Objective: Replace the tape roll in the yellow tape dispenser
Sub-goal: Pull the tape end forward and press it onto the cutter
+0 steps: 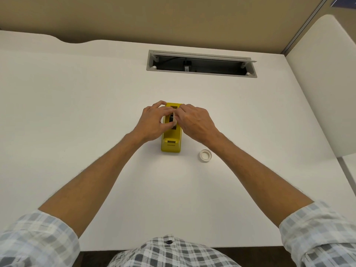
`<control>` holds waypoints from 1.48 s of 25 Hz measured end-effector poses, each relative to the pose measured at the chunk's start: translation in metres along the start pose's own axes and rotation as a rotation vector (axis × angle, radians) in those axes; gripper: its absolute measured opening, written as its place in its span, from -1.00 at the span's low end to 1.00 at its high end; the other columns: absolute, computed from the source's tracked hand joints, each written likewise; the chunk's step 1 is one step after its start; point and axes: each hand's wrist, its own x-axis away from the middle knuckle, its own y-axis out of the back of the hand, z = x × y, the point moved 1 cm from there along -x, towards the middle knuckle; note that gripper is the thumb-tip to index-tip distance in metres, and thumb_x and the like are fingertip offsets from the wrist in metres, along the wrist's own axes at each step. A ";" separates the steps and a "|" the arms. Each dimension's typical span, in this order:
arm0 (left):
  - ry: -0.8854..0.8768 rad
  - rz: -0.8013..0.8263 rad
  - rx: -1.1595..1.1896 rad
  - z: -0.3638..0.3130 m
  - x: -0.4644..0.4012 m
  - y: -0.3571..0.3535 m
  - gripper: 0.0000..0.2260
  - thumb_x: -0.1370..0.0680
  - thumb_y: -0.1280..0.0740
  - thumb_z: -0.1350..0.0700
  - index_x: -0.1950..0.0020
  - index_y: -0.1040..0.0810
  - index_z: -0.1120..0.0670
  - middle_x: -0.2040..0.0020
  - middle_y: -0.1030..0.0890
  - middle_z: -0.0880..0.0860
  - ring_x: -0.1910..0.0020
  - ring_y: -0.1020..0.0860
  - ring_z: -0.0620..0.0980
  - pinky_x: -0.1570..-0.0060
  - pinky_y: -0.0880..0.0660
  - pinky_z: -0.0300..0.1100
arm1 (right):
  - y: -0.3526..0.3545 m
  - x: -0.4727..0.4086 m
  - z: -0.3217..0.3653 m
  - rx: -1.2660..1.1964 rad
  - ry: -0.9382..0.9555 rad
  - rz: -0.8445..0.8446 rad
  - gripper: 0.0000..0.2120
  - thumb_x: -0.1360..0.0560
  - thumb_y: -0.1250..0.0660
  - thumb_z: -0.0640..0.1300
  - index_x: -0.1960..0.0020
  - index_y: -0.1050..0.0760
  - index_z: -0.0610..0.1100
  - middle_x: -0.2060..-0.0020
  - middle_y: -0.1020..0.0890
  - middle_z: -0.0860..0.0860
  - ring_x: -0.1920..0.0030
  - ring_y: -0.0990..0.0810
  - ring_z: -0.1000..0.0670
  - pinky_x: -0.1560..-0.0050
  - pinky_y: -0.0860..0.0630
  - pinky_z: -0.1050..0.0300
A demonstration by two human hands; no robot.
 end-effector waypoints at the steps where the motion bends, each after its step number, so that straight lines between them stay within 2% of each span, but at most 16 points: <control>1: 0.001 0.003 0.000 0.000 0.000 0.001 -0.67 -0.56 -0.30 -0.06 -0.31 -0.52 -0.07 -0.33 -0.54 -0.12 -0.46 -0.25 -0.04 -0.37 -0.14 0.10 | 0.001 -0.001 0.000 -0.007 0.000 0.010 -0.95 -0.47 -0.43 -0.24 0.12 -0.56 -0.19 0.28 -0.60 -0.06 0.33 -0.59 -0.08 0.48 -0.31 0.17; 3: -0.004 0.006 -0.007 -0.001 0.000 0.001 -0.65 -0.56 -0.28 -0.08 -0.32 -0.52 -0.07 -0.33 -0.54 -0.12 -0.46 -0.25 -0.04 -0.37 -0.15 0.09 | 0.004 -0.001 -0.001 -0.093 -0.074 0.056 -0.93 -0.54 -0.36 -0.17 0.05 -0.55 -0.18 0.19 -0.62 -0.05 0.26 -0.60 -0.08 0.43 -0.35 0.15; 6: -0.006 0.007 -0.014 0.000 0.000 0.001 -0.60 -0.53 -0.24 -0.14 -0.33 -0.52 -0.06 -0.32 -0.55 -0.12 -0.45 -0.26 -0.05 -0.35 -0.16 0.08 | 0.004 0.005 -0.006 -0.367 -0.299 0.124 -0.81 -0.63 -0.21 -0.01 -0.10 -0.56 -0.05 0.02 -0.64 0.08 0.08 -0.60 0.03 0.19 -0.50 0.08; 9: -0.005 0.010 -0.019 0.003 -0.001 0.000 -0.57 -0.50 -0.23 -0.17 -0.32 -0.53 -0.06 -0.32 -0.55 -0.12 -0.45 -0.27 -0.06 -0.35 -0.19 0.09 | 0.003 0.012 -0.009 -0.527 -0.362 0.100 -0.77 -0.63 -0.21 0.02 -0.14 -0.60 -0.01 0.01 -0.66 0.09 0.13 -0.53 0.10 0.12 -0.48 0.10; 12: -0.009 0.011 -0.022 0.006 -0.001 -0.001 -0.58 -0.51 -0.24 -0.18 -0.32 -0.53 -0.07 -0.33 -0.54 -0.12 -0.46 -0.26 -0.06 -0.36 -0.20 0.11 | 0.005 0.013 -0.006 -0.468 -0.317 0.076 -0.78 -0.59 -0.29 0.05 -0.13 -0.64 0.03 0.00 -0.65 0.11 0.14 -0.53 0.11 0.19 -0.46 0.13; 17: 0.006 0.006 -0.023 0.005 -0.001 -0.001 -0.58 -0.52 -0.26 -0.16 -0.33 -0.52 -0.04 -0.35 -0.53 -0.09 -0.47 -0.26 -0.05 -0.37 -0.19 0.12 | 0.006 0.009 0.000 -0.315 -0.262 0.002 -0.86 -0.55 -0.36 -0.04 0.01 -0.69 -0.01 0.07 -0.70 0.06 0.08 -0.64 -0.02 0.25 -0.51 0.07; 20: 0.002 0.000 -0.028 0.004 -0.001 0.000 -0.59 -0.53 -0.27 -0.14 -0.33 -0.53 -0.03 -0.34 -0.54 -0.09 -0.46 -0.27 -0.05 -0.37 -0.18 0.10 | 0.006 0.007 -0.001 -0.259 -0.241 -0.039 -0.88 -0.54 -0.37 -0.09 0.06 -0.69 -0.04 0.14 -0.71 0.05 0.13 -0.65 -0.06 0.31 -0.53 0.06; 27: 0.006 0.008 -0.023 0.003 -0.001 -0.001 -0.60 -0.54 -0.24 -0.16 -0.33 -0.52 -0.06 -0.34 -0.54 -0.12 -0.46 -0.26 -0.06 -0.36 -0.17 0.09 | 0.003 0.005 -0.002 -0.111 -0.103 -0.063 -0.96 -0.50 -0.40 -0.22 0.13 -0.60 -0.13 0.28 -0.64 -0.01 0.30 -0.60 -0.08 0.45 -0.35 0.18; 30: 0.014 0.004 -0.009 0.003 0.000 -0.001 -0.59 -0.54 -0.24 -0.17 -0.34 -0.52 -0.05 -0.34 -0.54 -0.10 -0.46 -0.27 -0.05 -0.37 -0.21 0.12 | 0.000 0.004 -0.004 -0.114 -0.093 -0.015 -0.99 -0.53 -0.37 -0.24 0.08 -0.57 -0.17 0.21 -0.62 -0.05 0.29 -0.59 -0.08 0.46 -0.37 0.17; 34: 0.017 0.012 0.002 0.002 0.000 0.000 -0.60 -0.54 -0.28 -0.12 -0.36 -0.50 -0.06 -0.35 -0.53 -0.08 -0.47 -0.26 -0.03 -0.38 -0.20 0.13 | 0.003 -0.003 -0.008 -0.157 -0.129 0.122 -0.84 -0.64 -0.21 -0.12 -0.11 -0.53 -0.15 0.03 -0.61 -0.05 0.13 -0.59 -0.06 0.35 -0.39 0.14; 37: 0.021 0.015 -0.010 0.004 -0.001 -0.001 -0.58 -0.53 -0.29 -0.13 -0.36 -0.50 -0.07 -0.36 -0.53 -0.08 -0.48 -0.26 -0.02 -0.39 -0.22 0.15 | 0.007 -0.007 -0.011 -0.179 -0.155 0.158 -0.79 -0.66 -0.17 -0.06 -0.16 -0.51 -0.13 -0.04 -0.59 -0.02 0.08 -0.58 -0.03 0.29 -0.34 0.17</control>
